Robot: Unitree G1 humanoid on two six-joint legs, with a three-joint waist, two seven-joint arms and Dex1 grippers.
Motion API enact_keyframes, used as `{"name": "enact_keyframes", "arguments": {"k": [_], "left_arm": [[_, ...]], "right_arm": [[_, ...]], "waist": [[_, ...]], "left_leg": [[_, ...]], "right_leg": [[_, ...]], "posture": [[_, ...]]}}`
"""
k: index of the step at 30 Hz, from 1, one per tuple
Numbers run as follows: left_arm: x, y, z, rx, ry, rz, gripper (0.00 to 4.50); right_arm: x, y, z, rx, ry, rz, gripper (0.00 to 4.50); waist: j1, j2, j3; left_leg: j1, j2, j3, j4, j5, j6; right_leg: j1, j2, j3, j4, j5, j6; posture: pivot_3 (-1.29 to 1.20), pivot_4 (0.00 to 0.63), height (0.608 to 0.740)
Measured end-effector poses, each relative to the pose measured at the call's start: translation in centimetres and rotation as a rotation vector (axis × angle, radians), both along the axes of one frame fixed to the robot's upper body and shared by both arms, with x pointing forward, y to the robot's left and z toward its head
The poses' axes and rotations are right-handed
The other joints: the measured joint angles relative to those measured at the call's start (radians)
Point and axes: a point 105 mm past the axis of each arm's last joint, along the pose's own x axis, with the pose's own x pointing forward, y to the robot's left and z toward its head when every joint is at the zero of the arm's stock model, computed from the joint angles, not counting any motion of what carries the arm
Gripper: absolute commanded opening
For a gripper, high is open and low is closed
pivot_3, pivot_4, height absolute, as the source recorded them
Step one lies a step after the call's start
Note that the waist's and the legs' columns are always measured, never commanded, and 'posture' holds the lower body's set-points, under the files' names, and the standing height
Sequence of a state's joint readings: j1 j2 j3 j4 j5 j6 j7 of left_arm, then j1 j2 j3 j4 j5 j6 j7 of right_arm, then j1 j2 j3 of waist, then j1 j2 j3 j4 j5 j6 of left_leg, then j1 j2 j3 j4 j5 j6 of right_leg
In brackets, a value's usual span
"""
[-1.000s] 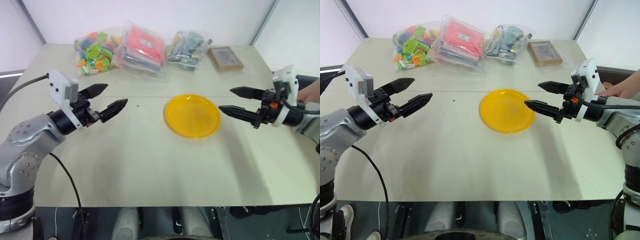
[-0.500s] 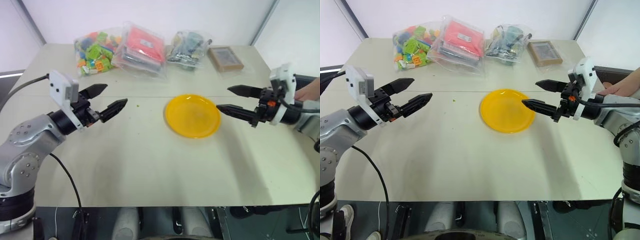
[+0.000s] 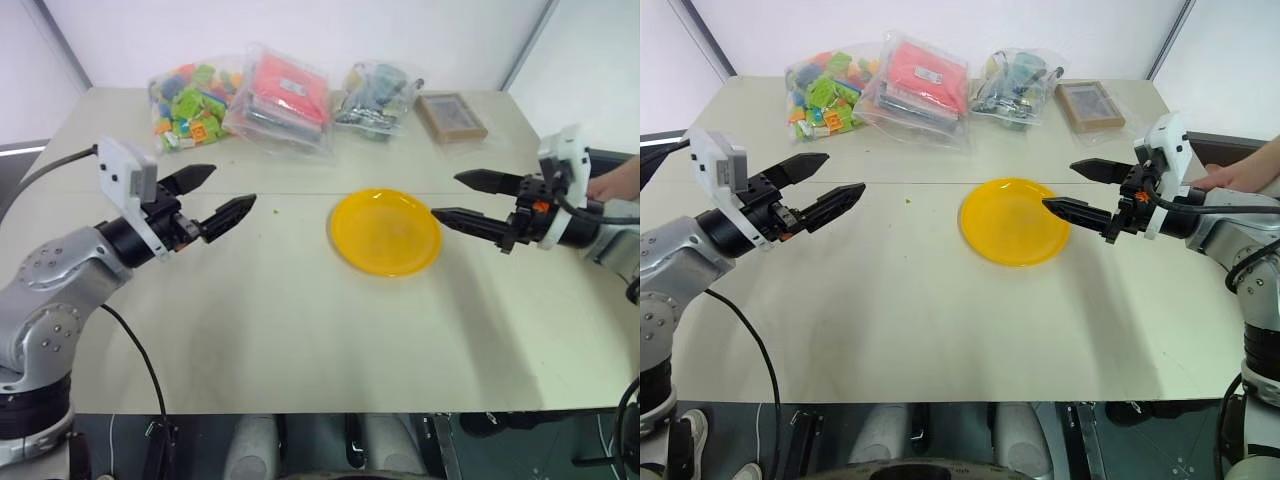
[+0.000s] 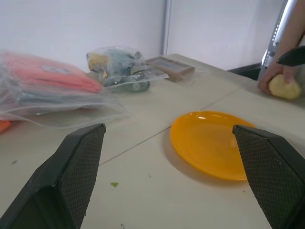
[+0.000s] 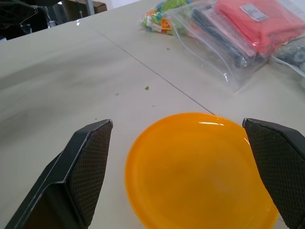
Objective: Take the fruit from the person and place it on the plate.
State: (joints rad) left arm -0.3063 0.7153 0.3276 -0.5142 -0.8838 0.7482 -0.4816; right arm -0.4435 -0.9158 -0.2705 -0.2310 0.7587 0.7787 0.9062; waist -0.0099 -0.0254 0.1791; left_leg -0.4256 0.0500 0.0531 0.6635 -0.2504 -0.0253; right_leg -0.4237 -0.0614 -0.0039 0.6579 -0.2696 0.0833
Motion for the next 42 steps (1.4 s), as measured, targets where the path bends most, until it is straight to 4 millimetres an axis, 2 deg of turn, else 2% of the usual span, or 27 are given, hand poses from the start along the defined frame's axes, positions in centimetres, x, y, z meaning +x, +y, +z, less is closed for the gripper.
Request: {"name": "enact_keyframes", "arguments": {"k": [14,18,23,25,30,35,42], "left_arm": [[-0.1,-0.3,0.1,-0.014,-0.010,0.004,4.50],[0.3,-0.3,0.4,-0.060,-0.030,0.032,4.50],[2.2,-0.1,2.6,-0.201,-0.100,0.119,4.50],[3.4,-0.5,3.5,-0.322,-0.101,0.134,4.50],[5.1,-1.3,3.9,-0.480,-0.037,0.125,4.50],[6.7,-2.5,3.4,-0.475,0.014,0.098,4.50],[8.5,-5.1,4.9,-0.439,0.005,0.036,4.50]], "right_arm": [[0.0,0.4,-0.1,-0.005,0.006,0.017,4.46],[0.2,0.8,0.4,0.005,-0.013,0.030,4.46],[0.3,1.4,0.5,0.017,-0.017,0.049,4.46],[0.5,1.4,0.4,0.019,-0.016,0.046,4.46],[0.8,2.1,1.2,0.046,-0.044,0.070,4.46],[0.8,2.5,1.6,0.061,-0.059,0.081,4.46],[0.9,2.8,1.5,0.067,-0.056,0.085,4.46]], "waist": [[0.000,0.000,0.000],[0.000,0.000,0.000],[0.006,0.000,0.000],[0.014,-0.001,0.000],[0.016,0.000,0.000],[0.022,0.000,0.000],[0.022,0.000,0.000]], "left_leg": [[0.000,0.000,0.000,0.000,0.000,0.000],[0.000,0.000,0.000,0.000,0.000,0.000],[0.000,0.000,0.000,0.001,0.000,0.000],[0.000,0.000,0.000,0.002,0.000,0.000],[0.000,0.000,0.000,0.002,0.000,0.000],[0.000,-0.001,0.000,0.002,0.000,0.000],[0.000,-0.001,0.000,0.003,0.000,0.000]], "right_leg": [[0.000,0.000,0.000,0.000,0.000,0.000],[0.000,0.000,0.000,0.000,0.000,0.000],[0.001,0.000,0.000,0.000,0.000,0.000],[0.001,0.000,0.000,0.000,0.001,0.001],[0.001,0.000,0.000,0.000,0.001,0.001],[0.001,0.000,0.000,0.000,0.001,0.001],[0.001,0.000,0.000,0.000,0.001,0.002]], "posture": [[0.00,0.150,0.731],[0.00,0.150,0.731],[0.00,0.150,0.731],[0.00,0.150,0.731],[0.00,0.150,0.731],[0.00,0.150,0.731],[0.00,0.150,0.731]]}}
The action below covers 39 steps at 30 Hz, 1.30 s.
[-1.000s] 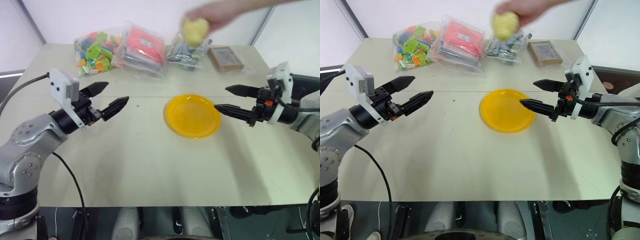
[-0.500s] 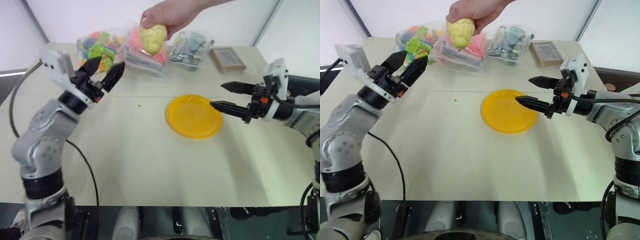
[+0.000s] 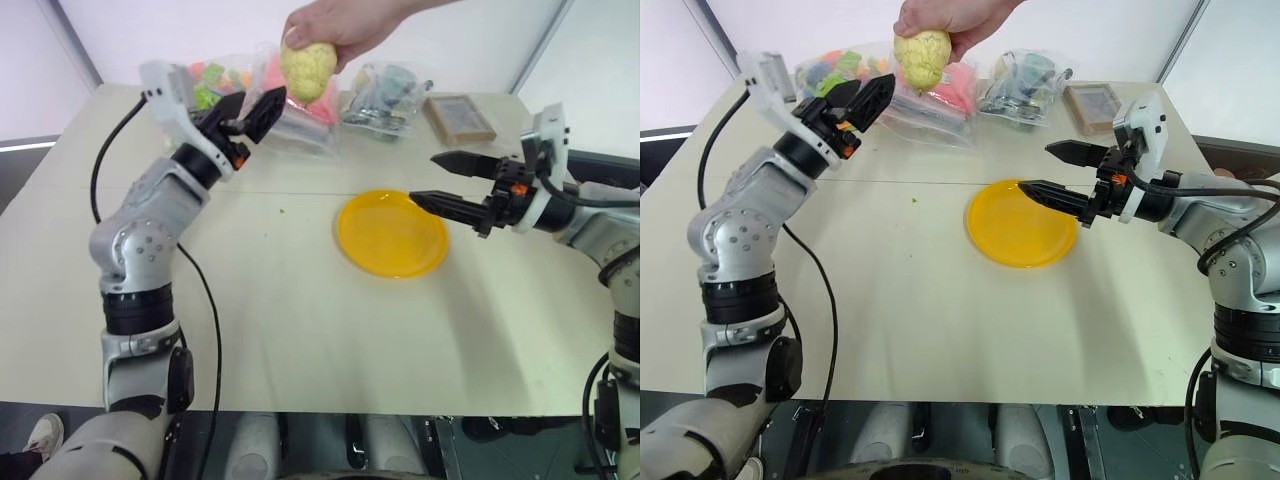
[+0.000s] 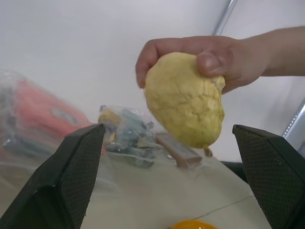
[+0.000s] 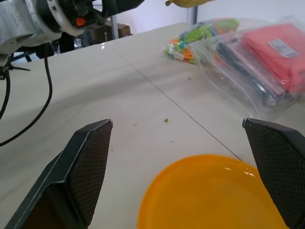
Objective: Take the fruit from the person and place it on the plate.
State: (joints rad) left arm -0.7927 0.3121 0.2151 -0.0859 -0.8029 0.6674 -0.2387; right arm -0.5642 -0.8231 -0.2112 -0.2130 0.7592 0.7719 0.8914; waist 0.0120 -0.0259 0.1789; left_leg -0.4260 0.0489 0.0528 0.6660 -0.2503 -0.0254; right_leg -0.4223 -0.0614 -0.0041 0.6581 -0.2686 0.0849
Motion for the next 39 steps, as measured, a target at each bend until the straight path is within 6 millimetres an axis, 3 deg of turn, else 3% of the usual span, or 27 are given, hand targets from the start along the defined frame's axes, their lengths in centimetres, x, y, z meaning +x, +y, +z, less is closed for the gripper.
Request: {"name": "enact_keyframes", "arguments": {"k": [7,15,29,32,35,39], "left_arm": [[1.1,-1.5,0.4,-0.033,0.023,-0.080,4.50],[2.5,-1.4,1.6,-0.086,0.037,-0.101,4.50],[3.9,-2.2,0.5,-0.107,0.082,-0.124,4.50],[4.0,-2.4,0.8,-0.111,0.076,-0.133,3.60],[4.1,-2.5,1.2,-0.122,0.066,-0.139,2.28],[4.1,-2.5,1.1,-0.124,0.068,-0.141,2.15]], "right_arm": [[0.0,0.1,0.0,-0.002,-0.004,-0.006,4.46],[-0.2,0.2,-0.3,-0.004,-0.005,-0.016,4.46],[-0.2,0.4,-0.3,-0.006,-0.013,-0.029,4.46],[-0.3,0.5,-0.2,-0.005,-0.014,-0.027,4.50],[-0.3,0.5,-0.2,-0.004,-0.014,-0.033,4.50],[-0.2,0.5,-0.2,-0.004,-0.014,-0.038,4.50]], "waist": [[-0.001,0.000,0.000],[-0.001,0.000,0.000],[-0.001,0.000,0.000],[-0.001,0.000,0.000],[-0.001,0.000,0.000],[-0.002,0.000,0.000]], "left_leg": [[0.000,0.000,0.000,0.000,0.000,0.000],[0.000,0.000,0.000,0.000,0.000,0.000],[0.000,0.000,0.000,0.000,0.000,0.000],[0.000,0.000,0.000,0.000,0.000,0.000],[0.000,0.000,0.000,0.000,0.000,0.000],[0.000,0.000,0.000,0.000,0.000,0.000]], "right_leg": [[0.000,0.000,0.000,0.000,0.000,0.000],[0.000,0.000,0.000,0.000,0.000,0.000],[0.000,0.000,0.000,0.000,0.000,0.000],[0.000,0.000,0.000,0.000,0.000,0.000],[0.000,0.000,0.000,0.000,0.000,0.000],[0.000,0.000,0.000,0.000,0.000,0.000]], "posture": [[0.00,0.150,0.731],[0.00,0.150,0.731],[0.00,0.150,0.731],[0.00,0.150,0.731],[0.00,0.150,0.731],[0.00,0.150,0.731]]}}
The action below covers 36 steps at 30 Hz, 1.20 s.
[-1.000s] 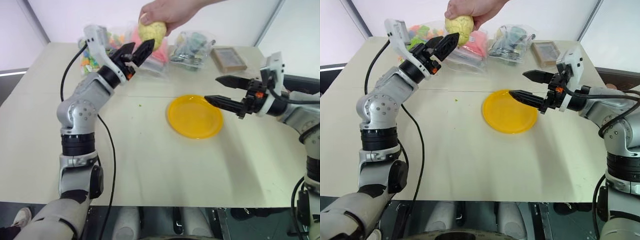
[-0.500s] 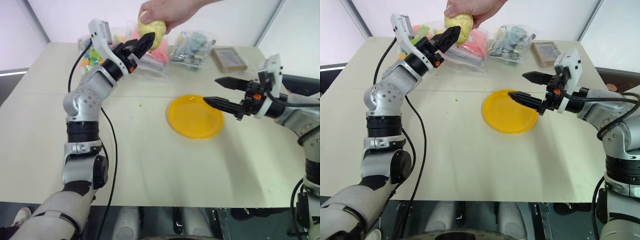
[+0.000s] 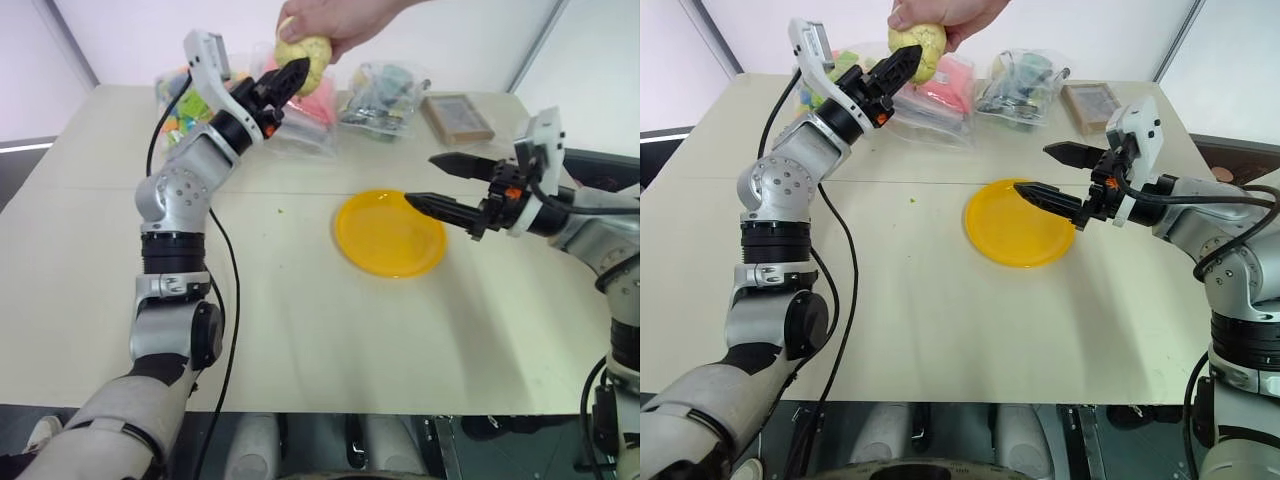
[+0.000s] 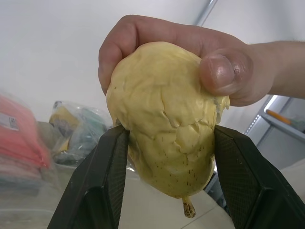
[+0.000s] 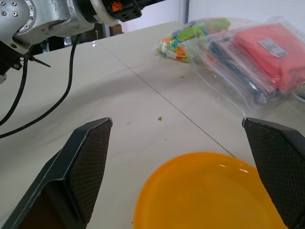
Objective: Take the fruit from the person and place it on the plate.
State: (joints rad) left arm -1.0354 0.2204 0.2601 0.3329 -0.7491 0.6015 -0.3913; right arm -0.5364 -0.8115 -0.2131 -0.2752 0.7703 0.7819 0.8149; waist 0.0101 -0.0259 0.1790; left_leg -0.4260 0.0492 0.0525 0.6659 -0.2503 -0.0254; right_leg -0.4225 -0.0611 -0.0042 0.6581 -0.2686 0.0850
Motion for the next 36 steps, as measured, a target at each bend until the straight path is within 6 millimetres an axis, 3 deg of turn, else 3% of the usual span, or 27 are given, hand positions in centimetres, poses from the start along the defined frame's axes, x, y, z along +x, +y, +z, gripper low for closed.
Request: {"name": "enact_keyframes", "arguments": {"k": [8,15,21,25,31,36], "left_arm": [[-0.3,0.0,-0.7,0.028,0.027,-0.013,2.15],[-0.5,-0.7,-5.5,0.212,0.146,-0.040,2.15],[-0.5,-3.0,-9.2,0.401,0.213,-0.137,2.15],[-0.4,-5.6,-10.8,0.469,0.236,-0.243,2.15],[-0.5,-8.9,-11.2,0.542,0.166,-0.368,2.15],[-1.2,-11.6,-14.4,0.634,0.185,-0.468,2.15]], "right_arm": [[-0.1,0.2,0.0,0.002,0.001,0.001,4.50],[-0.5,0.6,-0.3,0.000,0.009,0.013,4.50],[-2.1,-2.4,-4.8,-0.192,0.109,-0.091,4.50],[-3.1,-3.7,-4.7,-0.227,0.083,-0.155,4.50],[-4.2,-4.0,-3.9,-0.232,0.028,-0.208,4.50],[-5.1,-3.6,-4.5,-0.212,0.035,-0.230,4.50]], "waist": [[0.000,0.000,0.000],[0.002,0.000,0.000],[0.005,0.000,0.000],[0.002,0.000,0.000],[0.001,0.000,0.000],[0.003,0.000,0.000]], "left_leg": [[0.000,0.000,0.000,0.000,0.000,0.000],[0.000,0.000,0.000,0.000,0.000,0.000],[-0.001,-0.002,0.000,0.000,0.000,0.000],[-0.001,-0.001,0.000,0.000,0.000,0.000],[-0.001,-0.001,-0.001,-0.001,0.000,0.000],[-0.001,-0.001,0.000,0.000,0.000,0.001]], "right_leg": [[0.000,0.000,0.000,0.000,0.000,0.000],[0.000,0.000,0.000,0.000,0.000,0.000],[0.000,-0.001,-0.001,-0.002,0.000,0.000],[0.000,0.000,-0.001,-0.001,0.000,0.001],[0.000,0.000,0.000,-0.001,0.000,0.000],[0.000,-0.001,0.000,-0.003,0.000,0.000]], "posture": [[0.00,0.150,0.731],[0.00,0.150,0.731],[0.00,0.150,0.731],[0.00,0.150,0.731],[0.00,0.150,0.731],[0.00,0.150,0.731]]}}
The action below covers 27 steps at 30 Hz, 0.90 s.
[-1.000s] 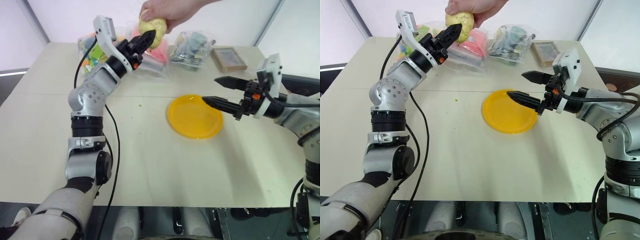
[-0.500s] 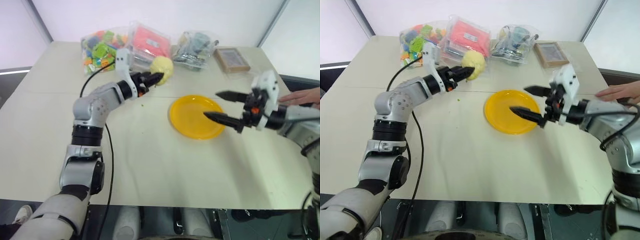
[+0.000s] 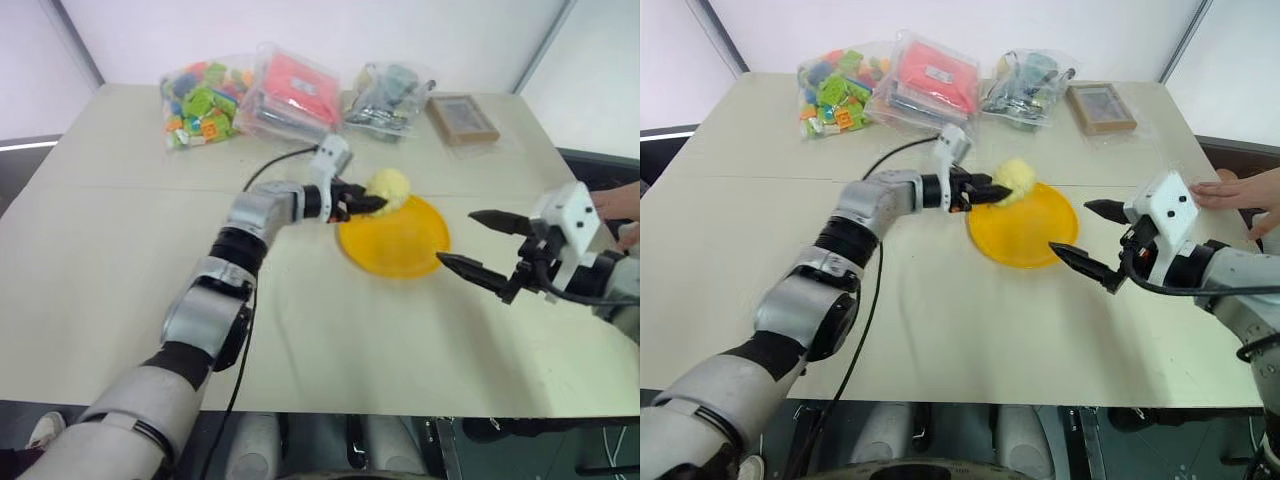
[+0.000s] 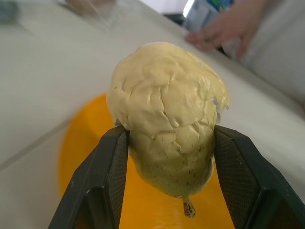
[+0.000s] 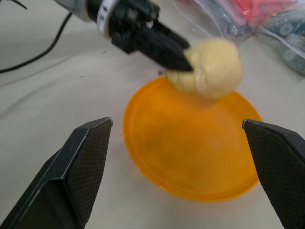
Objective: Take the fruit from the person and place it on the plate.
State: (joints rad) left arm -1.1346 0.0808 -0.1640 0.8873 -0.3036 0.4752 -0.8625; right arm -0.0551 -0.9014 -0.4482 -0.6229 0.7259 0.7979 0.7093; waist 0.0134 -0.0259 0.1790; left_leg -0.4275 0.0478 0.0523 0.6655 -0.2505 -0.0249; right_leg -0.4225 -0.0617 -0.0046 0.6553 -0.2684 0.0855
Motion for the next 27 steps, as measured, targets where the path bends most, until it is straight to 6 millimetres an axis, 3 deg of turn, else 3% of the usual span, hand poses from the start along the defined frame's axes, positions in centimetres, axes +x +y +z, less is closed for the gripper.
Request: {"name": "enact_keyframes", "arguments": {"k": [4,9,14,17,20,23,27], "left_arm": [[-0.5,-1.4,-2.9,0.061,0.025,-0.026,2.15],[-0.5,-2.1,-2.9,0.086,-0.018,-0.042,4.46],[-0.5,-1.7,-3.0,0.078,-0.010,-0.052,4.46],[-0.1,-0.9,-0.9,0.015,-0.066,-0.054,4.46],[-0.1,0.7,3.2,-0.108,-0.144,-0.053,4.46],[-0.9,3.0,6.2,-0.173,-0.197,-0.014,4.46],[-2.7,7.4,7.8,-0.139,-0.253,0.081,4.46]], "right_arm": [[-0.3,-0.3,0.0,0.013,-0.016,-0.040,4.50],[-0.6,0.3,0.1,0.031,-0.033,-0.041,4.50],[-0.6,0.4,0.1,0.044,-0.038,-0.051,4.50],[-0.5,0.5,0.0,0.047,-0.038,-0.052,4.50],[-0.5,0.8,-0.1,0.053,-0.032,-0.036,4.50],[-0.4,1.0,-0.3,0.058,-0.017,-0.019,4.50],[0.0,1.3,-0.7,0.052,0.007,0.013,4.50]], "waist": [[-0.001,0.000,0.000],[-0.002,0.000,0.000],[-0.001,0.000,0.000],[-0.002,0.000,0.000],[-0.007,0.000,0.000],[-0.009,0.000,0.000],[-0.013,0.001,0.000]], "left_leg": [[0.000,0.000,0.000,0.000,0.000,0.001],[0.000,0.000,-0.001,0.000,0.000,0.001],[0.000,0.000,-0.001,0.000,0.000,0.001],[0.000,0.000,-0.001,0.000,0.000,0.001],[0.000,0.001,-0.001,0.000,0.000,0.001],[0.001,0.002,-0.001,0.000,0.000,0.001],[0.002,0.002,-0.003,0.000,0.000,0.001]], "right_leg": [[0.000,0.000,0.000,0.000,0.000,0.000],[0.000,0.000,0.000,0.000,0.000,0.000],[0.000,0.000,0.000,0.000,0.000,0.000],[0.000,0.000,0.000,0.000,0.000,0.000],[0.000,0.001,0.000,0.001,0.000,0.000],[0.000,0.001,0.000,0.001,0.000,0.000],[0.000,0.001,0.001,0.003,0.000,0.000]], "posture": [[0.00,0.150,0.731],[0.00,0.150,0.731],[0.00,0.150,0.731],[0.00,0.150,0.731],[0.00,0.150,0.731],[0.00,0.150,0.731],[0.00,0.150,0.731]]}}
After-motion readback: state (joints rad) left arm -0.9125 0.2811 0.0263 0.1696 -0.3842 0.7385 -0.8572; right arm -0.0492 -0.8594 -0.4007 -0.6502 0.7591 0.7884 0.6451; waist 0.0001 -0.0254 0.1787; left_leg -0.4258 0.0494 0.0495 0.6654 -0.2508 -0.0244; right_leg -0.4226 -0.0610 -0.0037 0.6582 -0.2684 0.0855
